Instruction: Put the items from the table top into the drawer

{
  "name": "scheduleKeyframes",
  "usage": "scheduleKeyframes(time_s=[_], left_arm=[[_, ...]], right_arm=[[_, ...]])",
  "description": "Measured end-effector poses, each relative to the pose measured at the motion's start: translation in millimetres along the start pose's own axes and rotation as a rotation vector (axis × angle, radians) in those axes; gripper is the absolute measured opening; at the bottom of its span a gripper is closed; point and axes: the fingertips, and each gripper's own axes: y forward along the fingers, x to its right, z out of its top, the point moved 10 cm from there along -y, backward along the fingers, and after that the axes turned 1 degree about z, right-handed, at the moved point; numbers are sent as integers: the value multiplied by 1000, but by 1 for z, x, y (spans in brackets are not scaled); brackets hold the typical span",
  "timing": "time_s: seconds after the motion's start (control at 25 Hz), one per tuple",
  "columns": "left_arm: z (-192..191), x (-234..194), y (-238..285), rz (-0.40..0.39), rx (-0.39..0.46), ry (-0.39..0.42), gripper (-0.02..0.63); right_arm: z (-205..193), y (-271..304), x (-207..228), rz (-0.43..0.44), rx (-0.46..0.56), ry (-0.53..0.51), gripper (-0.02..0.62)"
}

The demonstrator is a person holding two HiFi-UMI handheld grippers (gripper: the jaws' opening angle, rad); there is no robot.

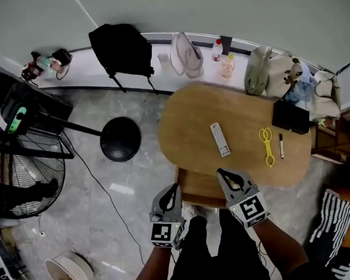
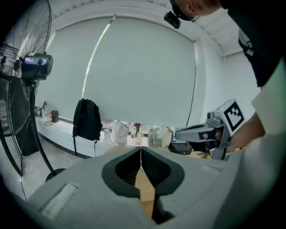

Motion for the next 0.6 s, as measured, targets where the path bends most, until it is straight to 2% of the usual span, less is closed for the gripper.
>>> scheduleKeyframes(time_s=[0.2,0.6], left_arm=[[-39,-12,44,8,-23,16,18],[-123,-29,110,12,-15,-5,18]], right_arm=[[-49,41,27,-28,-16,48,-3],[-136,98,80,-126,-47,38,-3]])
